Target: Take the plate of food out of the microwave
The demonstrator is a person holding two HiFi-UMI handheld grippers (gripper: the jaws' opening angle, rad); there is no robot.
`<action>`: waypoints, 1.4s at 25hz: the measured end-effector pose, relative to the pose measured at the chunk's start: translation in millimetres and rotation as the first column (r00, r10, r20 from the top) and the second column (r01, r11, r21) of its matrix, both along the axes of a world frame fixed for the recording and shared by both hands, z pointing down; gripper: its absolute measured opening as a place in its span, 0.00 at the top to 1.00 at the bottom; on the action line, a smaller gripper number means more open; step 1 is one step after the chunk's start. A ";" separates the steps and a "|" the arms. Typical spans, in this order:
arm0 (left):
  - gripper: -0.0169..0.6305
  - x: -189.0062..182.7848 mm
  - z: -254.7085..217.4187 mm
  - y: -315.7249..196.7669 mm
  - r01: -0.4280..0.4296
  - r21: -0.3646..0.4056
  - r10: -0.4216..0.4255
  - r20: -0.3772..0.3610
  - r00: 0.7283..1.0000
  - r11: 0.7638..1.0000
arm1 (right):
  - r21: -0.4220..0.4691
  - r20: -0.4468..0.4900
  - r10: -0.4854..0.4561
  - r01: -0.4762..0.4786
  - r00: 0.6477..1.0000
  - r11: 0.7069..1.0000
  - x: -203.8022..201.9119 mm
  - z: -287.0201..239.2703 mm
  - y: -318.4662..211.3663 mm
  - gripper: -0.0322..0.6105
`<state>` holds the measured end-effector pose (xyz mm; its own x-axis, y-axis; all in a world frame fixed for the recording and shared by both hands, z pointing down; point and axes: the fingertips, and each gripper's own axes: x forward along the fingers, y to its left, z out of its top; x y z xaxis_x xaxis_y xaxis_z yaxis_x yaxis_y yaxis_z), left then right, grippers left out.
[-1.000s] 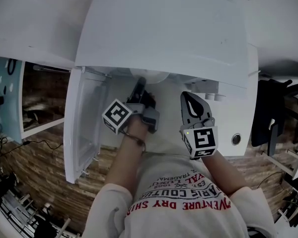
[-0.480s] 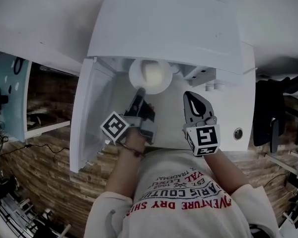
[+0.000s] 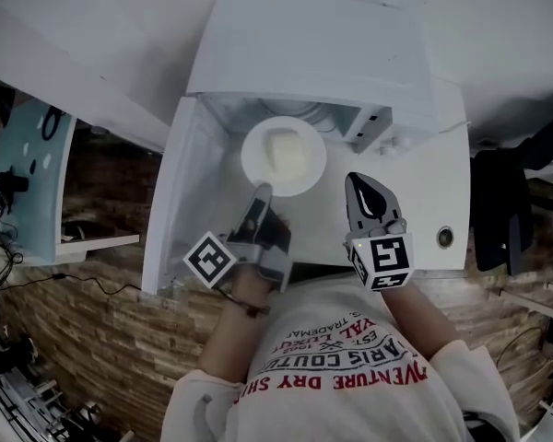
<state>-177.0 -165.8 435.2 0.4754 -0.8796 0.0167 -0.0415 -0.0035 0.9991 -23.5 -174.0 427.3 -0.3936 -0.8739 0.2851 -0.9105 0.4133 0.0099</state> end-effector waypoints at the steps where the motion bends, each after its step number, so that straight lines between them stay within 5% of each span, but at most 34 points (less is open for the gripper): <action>1: 0.95 -1.1 -6.6 4.5 -0.001 0.011 0.001 0.000 1.000 1.000 | 0.010 0.004 0.004 -0.004 1.000 1.000 -0.7 -4.2 2.3 0.95; 18: 0.95 -5.0 -76.6 15.7 -0.015 0.147 0.017 -0.011 1.000 0.989 | 0.120 0.005 0.024 -0.024 1.000 0.993 -3.9 -56.8 8.3 0.95; 35: 0.95 4.9 -78.5 9.8 -0.028 0.145 0.031 -0.019 0.999 0.989 | 0.102 0.023 0.035 -0.037 0.999 0.994 5.7 -55.8 0.0 0.95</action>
